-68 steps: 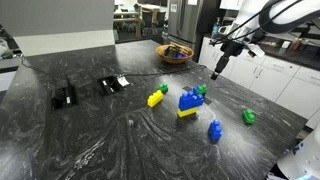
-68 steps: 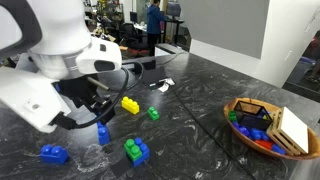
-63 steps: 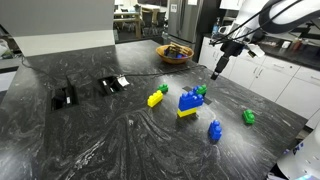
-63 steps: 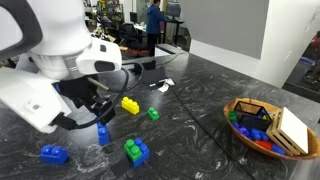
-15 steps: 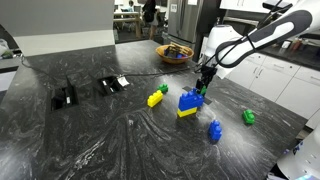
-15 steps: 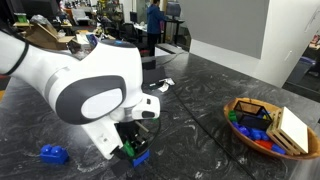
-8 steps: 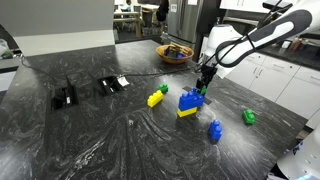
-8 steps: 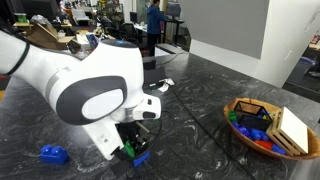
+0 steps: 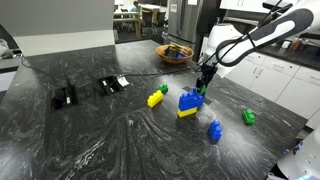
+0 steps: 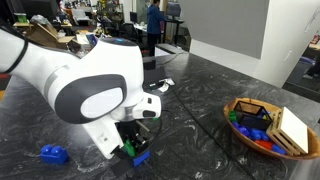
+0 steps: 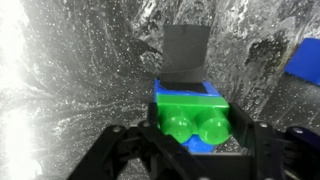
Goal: Remove the green block from the blue one and put it on the table, move the building block tower slightly to the right, and then move the blue block backwards
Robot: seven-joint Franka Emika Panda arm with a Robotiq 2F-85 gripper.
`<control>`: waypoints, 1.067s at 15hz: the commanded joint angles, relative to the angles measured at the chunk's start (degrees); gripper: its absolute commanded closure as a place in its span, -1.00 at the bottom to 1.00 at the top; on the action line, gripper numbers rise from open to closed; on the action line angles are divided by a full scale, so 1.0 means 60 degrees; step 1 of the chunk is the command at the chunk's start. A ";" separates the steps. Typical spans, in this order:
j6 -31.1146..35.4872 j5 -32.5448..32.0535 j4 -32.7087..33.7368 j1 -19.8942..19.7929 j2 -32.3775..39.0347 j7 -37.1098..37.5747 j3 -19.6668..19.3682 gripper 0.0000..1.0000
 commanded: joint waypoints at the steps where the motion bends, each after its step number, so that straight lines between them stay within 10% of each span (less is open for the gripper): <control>1: 0.0078 0.0340 0.0067 -0.0023 -0.0242 -0.0403 0.0136 0.11; 16: 0.0065 0.0190 -0.0396 -0.0423 -0.1719 0.0912 0.0042 0.11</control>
